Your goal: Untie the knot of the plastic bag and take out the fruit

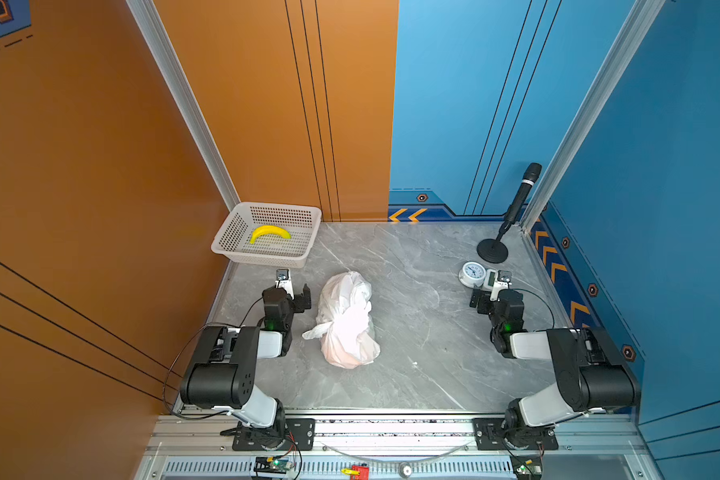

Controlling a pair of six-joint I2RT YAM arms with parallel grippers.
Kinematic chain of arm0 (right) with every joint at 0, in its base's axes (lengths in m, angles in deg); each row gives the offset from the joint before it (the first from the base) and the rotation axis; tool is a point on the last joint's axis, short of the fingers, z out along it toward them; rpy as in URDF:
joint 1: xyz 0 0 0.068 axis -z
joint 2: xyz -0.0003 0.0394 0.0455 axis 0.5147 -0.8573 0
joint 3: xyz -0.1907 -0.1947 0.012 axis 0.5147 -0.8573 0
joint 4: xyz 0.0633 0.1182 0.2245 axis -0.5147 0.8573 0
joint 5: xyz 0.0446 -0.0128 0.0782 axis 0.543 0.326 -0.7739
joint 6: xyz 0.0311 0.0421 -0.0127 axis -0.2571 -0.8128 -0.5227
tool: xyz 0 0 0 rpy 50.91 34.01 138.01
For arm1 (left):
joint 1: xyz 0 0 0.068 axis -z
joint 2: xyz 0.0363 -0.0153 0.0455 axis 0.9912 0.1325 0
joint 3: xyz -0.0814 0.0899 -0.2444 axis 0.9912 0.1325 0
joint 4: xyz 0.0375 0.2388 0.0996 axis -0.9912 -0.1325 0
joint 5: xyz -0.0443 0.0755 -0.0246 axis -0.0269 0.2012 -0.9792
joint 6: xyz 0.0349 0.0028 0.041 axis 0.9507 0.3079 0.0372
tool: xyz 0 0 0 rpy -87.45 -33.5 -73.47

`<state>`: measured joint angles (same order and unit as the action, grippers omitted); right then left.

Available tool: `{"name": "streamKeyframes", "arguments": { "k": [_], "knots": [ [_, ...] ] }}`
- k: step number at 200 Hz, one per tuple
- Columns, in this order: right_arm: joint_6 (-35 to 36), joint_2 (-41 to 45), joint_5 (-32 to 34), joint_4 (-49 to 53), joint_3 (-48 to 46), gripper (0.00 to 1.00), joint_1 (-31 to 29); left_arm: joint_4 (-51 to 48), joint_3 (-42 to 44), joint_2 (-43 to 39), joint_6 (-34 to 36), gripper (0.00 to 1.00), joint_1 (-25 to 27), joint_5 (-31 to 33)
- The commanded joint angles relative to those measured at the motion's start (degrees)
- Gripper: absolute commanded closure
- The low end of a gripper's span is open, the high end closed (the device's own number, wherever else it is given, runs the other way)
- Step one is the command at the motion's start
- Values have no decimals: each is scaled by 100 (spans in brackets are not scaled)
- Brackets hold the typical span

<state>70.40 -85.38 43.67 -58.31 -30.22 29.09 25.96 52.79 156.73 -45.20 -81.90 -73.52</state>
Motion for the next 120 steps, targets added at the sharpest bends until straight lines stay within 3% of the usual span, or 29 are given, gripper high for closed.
{"name": "streamKeyframes", "arguments": {
  "k": [1, 120],
  "knots": [
    [-11, 18, 87, -58, 59, 0, -31, 37, 28, 37, 58, 3, 39, -84],
    [-20, 18, 60, -38, 63, 0, -13, 33, 36, 31, 37, 3, -5, -146]
  ]
}}
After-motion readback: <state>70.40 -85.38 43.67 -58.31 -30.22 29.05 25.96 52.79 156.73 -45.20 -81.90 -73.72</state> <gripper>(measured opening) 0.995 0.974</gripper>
